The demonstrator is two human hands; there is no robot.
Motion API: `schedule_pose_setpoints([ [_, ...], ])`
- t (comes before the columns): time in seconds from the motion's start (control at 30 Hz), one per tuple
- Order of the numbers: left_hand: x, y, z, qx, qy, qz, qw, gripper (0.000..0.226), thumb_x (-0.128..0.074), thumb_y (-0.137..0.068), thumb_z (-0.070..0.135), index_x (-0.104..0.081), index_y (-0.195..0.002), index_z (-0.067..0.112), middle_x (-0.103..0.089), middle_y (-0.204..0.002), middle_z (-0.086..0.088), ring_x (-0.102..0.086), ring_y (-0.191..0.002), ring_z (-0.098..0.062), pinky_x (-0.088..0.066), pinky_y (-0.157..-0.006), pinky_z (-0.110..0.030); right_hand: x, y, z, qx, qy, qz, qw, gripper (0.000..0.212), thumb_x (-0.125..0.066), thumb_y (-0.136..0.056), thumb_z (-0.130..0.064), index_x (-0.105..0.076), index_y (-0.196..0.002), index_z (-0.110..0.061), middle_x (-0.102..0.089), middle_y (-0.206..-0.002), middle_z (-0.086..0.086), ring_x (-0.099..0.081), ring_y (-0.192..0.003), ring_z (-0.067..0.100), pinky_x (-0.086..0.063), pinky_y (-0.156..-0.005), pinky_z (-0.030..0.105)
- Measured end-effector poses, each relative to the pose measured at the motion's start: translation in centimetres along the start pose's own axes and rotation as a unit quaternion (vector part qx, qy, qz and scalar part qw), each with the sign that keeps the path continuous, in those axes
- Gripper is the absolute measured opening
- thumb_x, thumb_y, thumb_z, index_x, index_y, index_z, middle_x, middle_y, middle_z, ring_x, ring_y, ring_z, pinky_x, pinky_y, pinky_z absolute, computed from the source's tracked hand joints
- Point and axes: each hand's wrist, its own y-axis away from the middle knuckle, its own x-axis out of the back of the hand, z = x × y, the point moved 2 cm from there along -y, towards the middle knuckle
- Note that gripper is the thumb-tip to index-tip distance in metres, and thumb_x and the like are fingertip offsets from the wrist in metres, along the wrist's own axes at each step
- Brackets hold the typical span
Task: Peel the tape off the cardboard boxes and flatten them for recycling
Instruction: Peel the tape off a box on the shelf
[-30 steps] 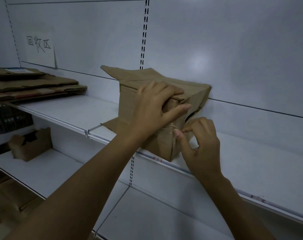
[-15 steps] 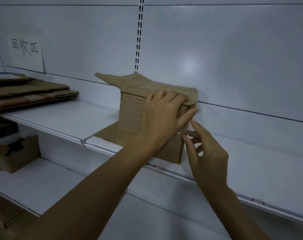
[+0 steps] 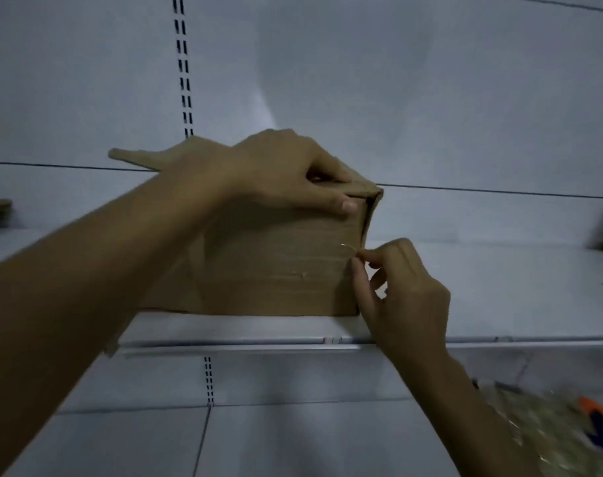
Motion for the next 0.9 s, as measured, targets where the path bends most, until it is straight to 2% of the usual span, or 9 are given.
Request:
schedule_pose_setpoints([
  [0.1,-0.9,-0.6,-1.3,-0.036,0.084,-0.010,0.996,0.049,-0.053,-0.082,0.062,-0.054,-0.127,0.044,-0.052,-0.123,0.023,-0.043,-0.102,0.003,-0.027,-0.073,-0.006,0.8,-1.2,-0.6,-0.039,0.008,-0.048,0.998,0.011,-0.058,-0.087,-0.025,-0.058,-0.081,-0.015,-0.056,-0.078,-0.004,-0.050,-0.051,0.010,-0.041,-0.043,0.024],
  [0.23,-1.7,-1.2,-1.9,-0.062,0.105,0.004,0.993,0.055,-0.052,-0.082,0.067,-0.055,-0.129,0.039,-0.055,-0.133,0.014,-0.050,-0.119,-0.008,-0.038,-0.096,-0.027,0.7,-0.7,-2.3,-0.042,0.048,-0.084,0.994,0.017,-0.054,-0.087,-0.030,-0.055,-0.082,-0.014,-0.055,-0.077,-0.001,-0.053,-0.055,0.016,-0.046,-0.045,0.034],
  [0.3,-1.4,-1.0,-2.0,-0.063,0.120,-0.005,0.991,0.059,-0.053,-0.079,0.070,-0.055,-0.130,0.038,-0.054,-0.134,0.013,-0.049,-0.120,-0.009,-0.039,-0.101,-0.032,0.4,0.0,-3.5,-0.057,0.073,-0.058,0.994,0.018,-0.061,-0.089,-0.025,-0.060,-0.099,-0.011,-0.060,-0.085,0.003,-0.057,-0.059,0.018,-0.050,-0.046,0.036],
  [0.37,-1.4,-0.9,-1.9,-0.066,0.121,-0.010,0.990,0.069,-0.050,-0.073,0.076,-0.056,-0.129,0.037,-0.055,-0.134,0.013,-0.050,-0.119,-0.010,-0.040,-0.102,-0.035,0.0,0.4,-4.3,-0.079,0.086,-0.019,0.993,0.029,-0.065,-0.089,-0.017,-0.061,-0.117,-0.007,-0.062,-0.097,0.006,-0.058,-0.063,0.017,-0.052,-0.047,0.033],
  [0.47,-1.6,-0.6,-1.7,-0.073,0.123,-0.009,0.990,0.068,-0.048,-0.076,0.074,-0.055,-0.131,0.034,-0.055,-0.134,0.011,-0.050,-0.119,-0.011,-0.039,-0.101,-0.034,-0.5,0.9,-5.2,-0.096,0.144,-0.001,0.985,0.034,-0.061,-0.090,-0.015,-0.062,-0.122,-0.004,-0.063,-0.105,0.010,-0.057,-0.063,0.018,-0.046,-0.046,0.025],
  [0.6,-1.5,-0.3,-1.8,-0.072,0.115,-0.005,0.991,0.056,-0.048,-0.087,0.063,-0.054,-0.132,0.031,-0.054,-0.135,0.008,-0.050,-0.119,-0.014,-0.040,-0.102,-0.038,-0.2,1.3,-5.7,-0.085,0.171,-0.013,0.981,0.022,-0.065,-0.089,-0.014,-0.068,-0.108,-0.004,-0.066,-0.099,0.009,-0.060,-0.061,0.020,-0.047,-0.045,0.027],
  [0.7,-1.4,0.0,-1.6,-0.064,0.104,-0.004,0.993,0.056,-0.045,-0.088,0.064,-0.054,-0.132,0.030,-0.055,-0.133,0.008,-0.048,-0.119,-0.016,-0.040,-0.102,-0.043,0.9,-0.3,-5.5,-0.076,0.198,-0.026,0.977,0.014,-0.062,-0.090,-0.021,-0.070,-0.088,-0.010,-0.066,-0.085,0.003,-0.061,-0.057,0.020,-0.044,-0.042,0.027],
  [0.8,-1.4,0.3,-1.4,-0.064,0.084,0.004,0.994,0.055,-0.043,-0.089,0.063,-0.052,-0.132,0.030,-0.053,-0.134,0.008,-0.047,-0.120,-0.018,-0.040,-0.101,-0.043,1.5,-2.1,-5.3,-0.060,0.267,-0.064,0.960,0.018,-0.065,-0.088,-0.024,-0.066,-0.074,-0.013,-0.064,-0.076,0.001,-0.054,-0.045,0.020,-0.026,-0.041,0.017],
  [0.9,-1.5,0.4,-1.2,-0.060,0.074,0.008,0.995,0.054,-0.043,-0.090,0.061,-0.051,-0.133,0.029,-0.053,-0.134,0.007,-0.047,-0.121,-0.019,-0.041,-0.099,-0.042,1.4,-3.5,-5.4,-0.043,0.335,-0.112,0.935,0.019,-0.079,-0.073,-0.018,-0.062,-0.065,-0.015,-0.060,-0.066,0.000,-0.043,-0.035,0.021,-0.010,-0.048,0.011],
])
